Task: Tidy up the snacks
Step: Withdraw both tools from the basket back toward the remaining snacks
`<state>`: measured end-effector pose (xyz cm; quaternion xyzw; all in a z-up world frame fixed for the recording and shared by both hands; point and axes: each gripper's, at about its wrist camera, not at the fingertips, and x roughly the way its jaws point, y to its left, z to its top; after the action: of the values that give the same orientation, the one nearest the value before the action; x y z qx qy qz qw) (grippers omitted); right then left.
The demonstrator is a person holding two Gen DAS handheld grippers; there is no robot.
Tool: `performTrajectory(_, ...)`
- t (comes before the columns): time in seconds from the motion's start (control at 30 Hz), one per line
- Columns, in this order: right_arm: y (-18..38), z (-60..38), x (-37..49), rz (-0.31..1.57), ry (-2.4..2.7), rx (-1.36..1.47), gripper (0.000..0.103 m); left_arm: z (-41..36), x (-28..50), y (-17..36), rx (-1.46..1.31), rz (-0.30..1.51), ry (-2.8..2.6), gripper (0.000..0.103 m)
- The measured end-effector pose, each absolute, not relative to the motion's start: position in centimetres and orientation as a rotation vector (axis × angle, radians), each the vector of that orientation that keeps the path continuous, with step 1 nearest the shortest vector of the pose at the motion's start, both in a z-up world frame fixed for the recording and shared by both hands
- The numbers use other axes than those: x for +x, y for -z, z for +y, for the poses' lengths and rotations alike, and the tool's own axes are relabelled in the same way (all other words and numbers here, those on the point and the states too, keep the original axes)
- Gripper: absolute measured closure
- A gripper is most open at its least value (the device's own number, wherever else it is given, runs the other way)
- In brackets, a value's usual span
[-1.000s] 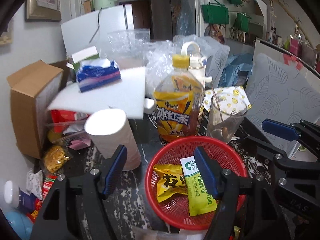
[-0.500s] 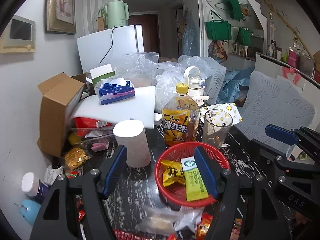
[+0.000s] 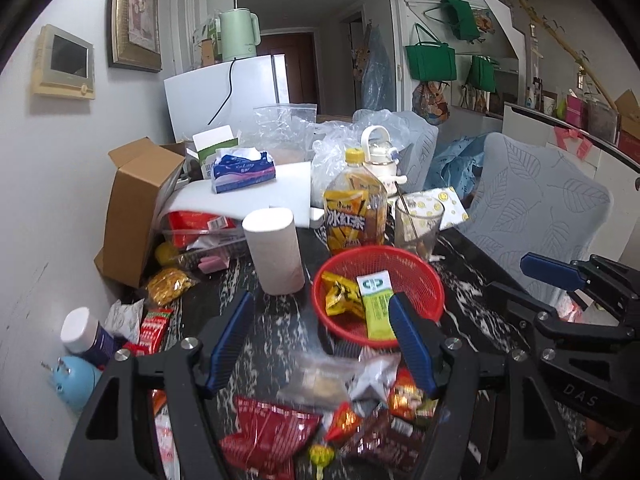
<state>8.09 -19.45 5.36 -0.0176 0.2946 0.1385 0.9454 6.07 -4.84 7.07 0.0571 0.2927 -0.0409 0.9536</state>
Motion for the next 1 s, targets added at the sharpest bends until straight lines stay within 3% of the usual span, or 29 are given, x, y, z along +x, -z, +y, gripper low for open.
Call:
performTrajectory(0.57,-0.4,-18.4,0.9,0.708,-0.316,-0.023,0.051,-3.7,-1.1,-2.6,0.072,0.716,0.087,0.034)
performTrajectory(1.0,3.5,-16.3,-1.2,0.794,-0.435,0.008,0.038,-1.6,-3.2,0.1,0.033,0.741,0.080,0.034)
